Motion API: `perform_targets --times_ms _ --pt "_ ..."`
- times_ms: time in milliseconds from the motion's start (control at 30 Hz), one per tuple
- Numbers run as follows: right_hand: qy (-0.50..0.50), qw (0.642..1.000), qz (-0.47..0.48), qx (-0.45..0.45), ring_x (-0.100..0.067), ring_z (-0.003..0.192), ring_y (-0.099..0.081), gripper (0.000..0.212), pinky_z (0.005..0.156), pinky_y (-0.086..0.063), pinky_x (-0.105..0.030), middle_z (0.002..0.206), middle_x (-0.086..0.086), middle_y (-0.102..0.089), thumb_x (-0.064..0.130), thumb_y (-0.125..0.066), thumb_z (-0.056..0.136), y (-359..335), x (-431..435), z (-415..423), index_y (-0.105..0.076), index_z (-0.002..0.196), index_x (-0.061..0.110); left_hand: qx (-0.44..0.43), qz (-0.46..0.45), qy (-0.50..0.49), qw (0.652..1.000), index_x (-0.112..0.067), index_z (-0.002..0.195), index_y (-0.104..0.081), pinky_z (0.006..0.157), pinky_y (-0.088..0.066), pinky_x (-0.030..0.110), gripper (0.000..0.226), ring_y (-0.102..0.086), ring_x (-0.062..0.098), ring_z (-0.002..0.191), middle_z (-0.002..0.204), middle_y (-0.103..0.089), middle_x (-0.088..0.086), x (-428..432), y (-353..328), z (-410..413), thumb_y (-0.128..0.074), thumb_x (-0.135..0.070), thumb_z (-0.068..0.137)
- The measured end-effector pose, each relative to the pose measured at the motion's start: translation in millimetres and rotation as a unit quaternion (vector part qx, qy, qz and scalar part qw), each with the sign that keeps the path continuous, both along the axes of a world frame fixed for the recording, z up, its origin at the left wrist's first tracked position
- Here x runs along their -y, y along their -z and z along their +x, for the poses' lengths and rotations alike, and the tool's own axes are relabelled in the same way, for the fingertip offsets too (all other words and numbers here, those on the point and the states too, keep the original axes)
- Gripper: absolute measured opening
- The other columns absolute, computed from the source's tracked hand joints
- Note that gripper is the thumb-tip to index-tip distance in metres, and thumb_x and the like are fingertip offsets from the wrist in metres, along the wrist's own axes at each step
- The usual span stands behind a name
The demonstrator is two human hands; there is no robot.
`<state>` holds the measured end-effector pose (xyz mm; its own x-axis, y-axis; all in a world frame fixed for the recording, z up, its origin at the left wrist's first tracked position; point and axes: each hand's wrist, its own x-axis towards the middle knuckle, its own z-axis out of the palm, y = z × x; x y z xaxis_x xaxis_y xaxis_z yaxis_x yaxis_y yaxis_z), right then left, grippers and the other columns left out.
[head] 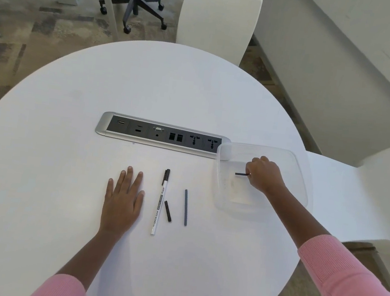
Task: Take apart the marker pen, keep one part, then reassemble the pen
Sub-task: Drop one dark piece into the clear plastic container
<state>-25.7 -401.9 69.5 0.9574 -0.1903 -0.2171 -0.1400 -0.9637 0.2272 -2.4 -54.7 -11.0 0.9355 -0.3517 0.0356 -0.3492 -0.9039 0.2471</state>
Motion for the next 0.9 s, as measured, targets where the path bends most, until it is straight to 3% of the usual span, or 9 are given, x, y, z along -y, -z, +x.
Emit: perform_targets --times_ms 133,300,533,667,733,900 --pt "0.013 1.0 0.012 -0.014 -0.028 0.098 -0.052 0.025 0.065 -0.038 -0.031 0.102 -0.009 -0.061 -0.002 -0.045 0.082 3 0 -1 -0.063 0.097 0.008 -0.003 -0.008 -0.004 1.0 -0.01 0.134 -0.046 0.105 -0.027 0.05 0.053 -0.045 0.033 0.129 0.142 -0.044 0.018 1 1 -1 -0.027 -0.031 0.089" --pt "0.044 0.997 0.056 0.004 -0.028 0.1 -0.052 0.023 0.073 -0.044 -0.034 0.106 -0.01 -0.061 0.003 -0.048 0.085 -3 -2 -5 -0.062 0.102 0.009 0.003 -0.016 -0.004 1.0 -0.01 0.135 -0.045 0.106 -0.025 0.05 0.054 -0.043 0.032 0.13 0.143 -0.043 0.018 0 1 -1 -0.027 -0.031 0.089" --pt "0.113 0.938 0.211 0.25 -0.031 0.089 -0.057 0.012 0.068 -0.049 -0.038 0.092 -0.013 -0.064 0.006 -0.054 0.085 -55 -31 -17 -0.065 0.091 0.008 -0.001 -0.014 0.0 1.0 -0.009 0.133 -0.047 0.105 -0.026 0.049 0.053 -0.047 0.034 0.127 0.14 -0.046 0.019 0 -2 -1 -0.028 -0.031 0.089" --pt "0.096 0.891 0.287 0.339 -0.024 0.075 -0.059 0.011 0.064 -0.045 -0.029 0.086 -0.012 -0.064 0.002 -0.055 0.083 -74 -72 -27 -0.065 0.087 0.007 -0.017 -0.009 0.012 1.0 -0.007 0.132 -0.048 0.102 -0.033 0.052 0.052 -0.05 0.035 0.124 0.138 -0.048 0.021 -2 -4 1 -0.03 -0.03 0.089" --pt "0.093 0.878 0.318 0.347 -0.02 0.069 -0.057 0.012 0.064 -0.044 -0.025 0.084 -0.012 -0.064 0.0 -0.057 0.081 -74 -96 -30 -0.065 0.085 0.006 -0.023 -0.005 0.021 0.999 -0.007 0.131 -0.049 0.098 -0.038 0.055 0.051 -0.051 0.036 0.122 0.136 -0.049 0.021 -4 -6 1 -0.031 -0.03 0.088" --pt "0.095 0.873 0.377 0.295 -0.027 0.068 -0.06 0.012 0.068 -0.048 -0.035 0.083 -0.017 -0.063 -0.002 -0.055 0.082 -44 -157 -38 -0.065 0.083 0.003 -0.035 0.001 0.042 0.998 -0.009 0.132 -0.048 0.101 -0.035 0.053 0.05 -0.05 0.035 0.123 0.137 -0.049 0.019 -17 -8 -3 -0.027 -0.031 0.092"
